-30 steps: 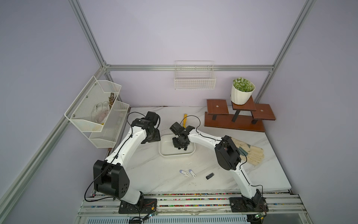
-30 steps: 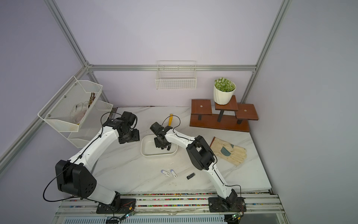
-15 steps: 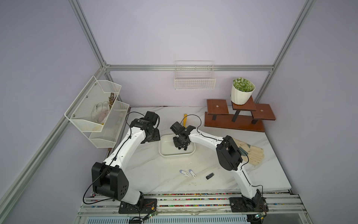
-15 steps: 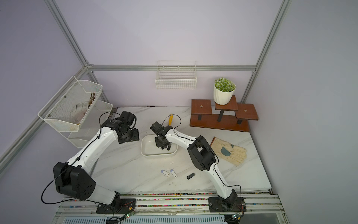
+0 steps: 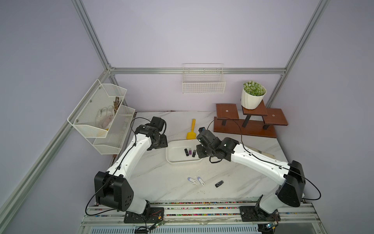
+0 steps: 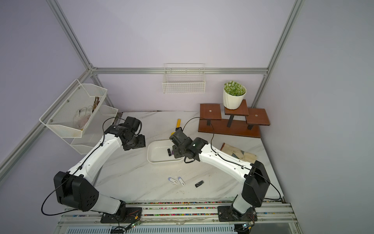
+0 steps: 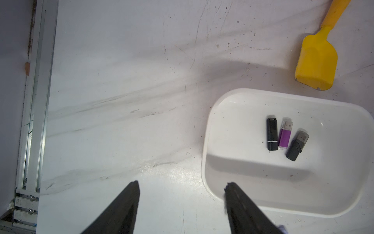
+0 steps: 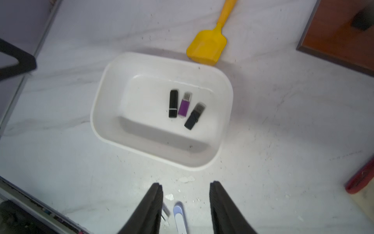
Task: Put the usb flash drive into the storage box
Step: Pick up the USB flash from the center of the board.
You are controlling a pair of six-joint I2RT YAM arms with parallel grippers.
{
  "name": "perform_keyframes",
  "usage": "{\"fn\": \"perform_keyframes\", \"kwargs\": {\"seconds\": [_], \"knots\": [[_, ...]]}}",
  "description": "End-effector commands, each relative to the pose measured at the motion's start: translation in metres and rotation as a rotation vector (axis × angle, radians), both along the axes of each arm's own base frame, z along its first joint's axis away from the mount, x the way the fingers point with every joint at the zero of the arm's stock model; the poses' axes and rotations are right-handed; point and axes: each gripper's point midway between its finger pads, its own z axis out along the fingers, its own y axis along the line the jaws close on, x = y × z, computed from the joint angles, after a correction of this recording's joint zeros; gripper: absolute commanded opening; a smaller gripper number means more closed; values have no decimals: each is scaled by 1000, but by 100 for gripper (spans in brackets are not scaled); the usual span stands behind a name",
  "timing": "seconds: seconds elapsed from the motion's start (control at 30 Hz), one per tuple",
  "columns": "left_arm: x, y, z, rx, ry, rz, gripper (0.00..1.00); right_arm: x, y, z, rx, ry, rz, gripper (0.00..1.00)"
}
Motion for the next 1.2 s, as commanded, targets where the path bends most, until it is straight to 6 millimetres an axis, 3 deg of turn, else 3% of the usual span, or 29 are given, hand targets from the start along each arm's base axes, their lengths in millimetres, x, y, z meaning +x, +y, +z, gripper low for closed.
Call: {"fn": "perform_keyframes", "kwargs": {"seconds": [0.0,0.27,0.47,0.53,0.73,0.97,1.17], "knots": [[-5,-3,7,-32,-28,-14,71,-28,-42,-26,-40,91,-150,46],[-7,-8,-1,-49,-13,-40,72,-83,-65,-60,-12,235,-271,60],[-5,-16,-2,-69,-22,-70,72,-110,-82,-96,-11,337,-347,64],[-6,-20,-5,-77,-19,-81,73,-117,-82,-105,8,369,-362,71],[-10,-27,-17,-71,7,-103,73,-125,-90,-125,-38,417,-403,73],[-11,-32,-14,-76,-3,-109,74,-124,-87,-150,-91,463,-393,75],[-12,-32,-14,-70,-2,-112,74,-117,-86,-154,-76,466,-403,76]]}}
